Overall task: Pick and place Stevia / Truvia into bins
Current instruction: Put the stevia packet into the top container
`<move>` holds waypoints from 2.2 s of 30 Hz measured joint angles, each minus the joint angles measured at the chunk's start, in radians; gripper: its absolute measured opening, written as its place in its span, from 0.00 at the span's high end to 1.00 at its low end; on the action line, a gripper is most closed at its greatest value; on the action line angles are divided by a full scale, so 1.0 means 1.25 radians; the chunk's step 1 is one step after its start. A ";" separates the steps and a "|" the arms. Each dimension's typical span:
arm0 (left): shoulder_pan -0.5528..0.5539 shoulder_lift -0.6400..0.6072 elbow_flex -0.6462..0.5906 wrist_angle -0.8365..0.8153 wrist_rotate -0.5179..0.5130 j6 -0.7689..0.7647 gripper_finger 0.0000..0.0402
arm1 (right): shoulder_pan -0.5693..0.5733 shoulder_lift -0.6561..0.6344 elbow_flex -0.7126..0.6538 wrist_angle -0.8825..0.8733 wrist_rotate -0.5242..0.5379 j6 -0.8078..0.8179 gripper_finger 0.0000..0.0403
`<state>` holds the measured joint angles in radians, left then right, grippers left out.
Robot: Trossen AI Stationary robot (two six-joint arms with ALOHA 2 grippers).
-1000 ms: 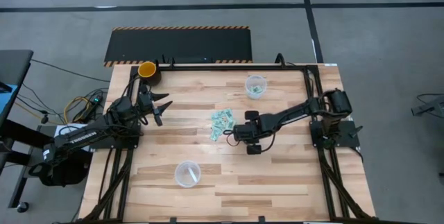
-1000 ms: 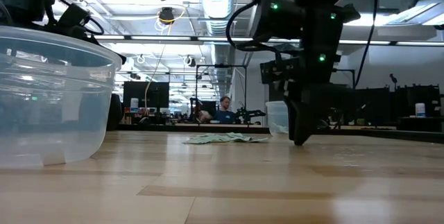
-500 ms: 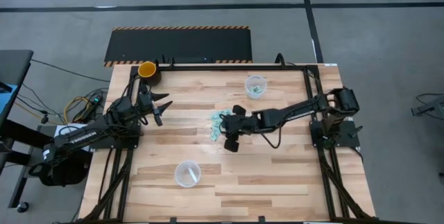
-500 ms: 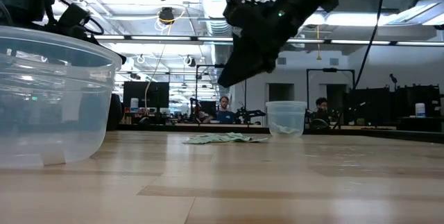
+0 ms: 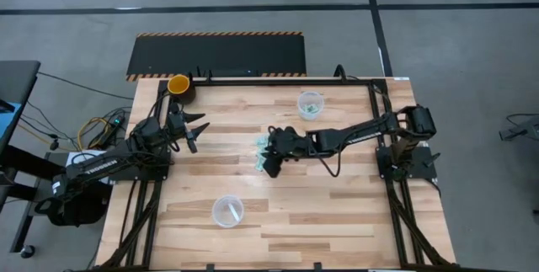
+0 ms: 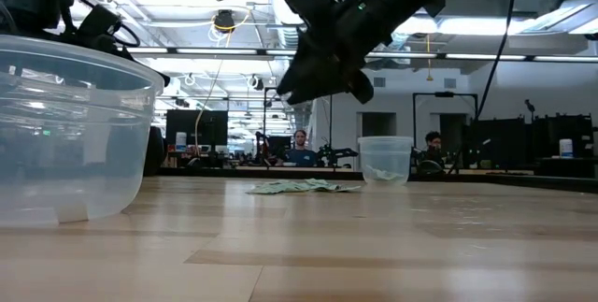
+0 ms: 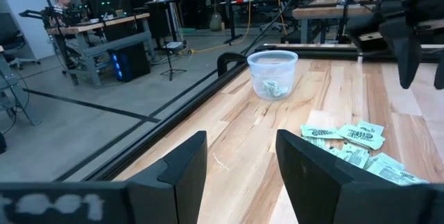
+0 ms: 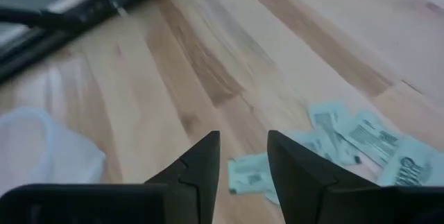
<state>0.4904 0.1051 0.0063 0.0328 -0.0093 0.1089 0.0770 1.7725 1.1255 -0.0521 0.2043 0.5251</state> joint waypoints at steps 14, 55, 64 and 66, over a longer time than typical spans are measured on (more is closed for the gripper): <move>0.000 0.000 0.000 0.000 0.000 0.000 0.59 | -0.051 0.000 0.000 -0.240 0.042 -0.068 0.71; 0.000 0.000 0.000 0.000 0.000 0.000 0.59 | -0.066 0.122 0.002 -0.383 -0.123 -0.238 0.97; 0.000 0.000 0.000 0.000 0.000 0.000 0.59 | -0.036 0.051 0.051 -0.571 -0.120 -0.237 1.00; 0.000 -0.001 0.000 0.000 0.000 0.000 0.59 | -0.028 0.028 0.061 -0.627 -0.095 -0.232 1.00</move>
<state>0.4904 0.1040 0.0066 0.0330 -0.0096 0.1089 0.0415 1.8075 1.2014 -0.8357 0.0854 0.2346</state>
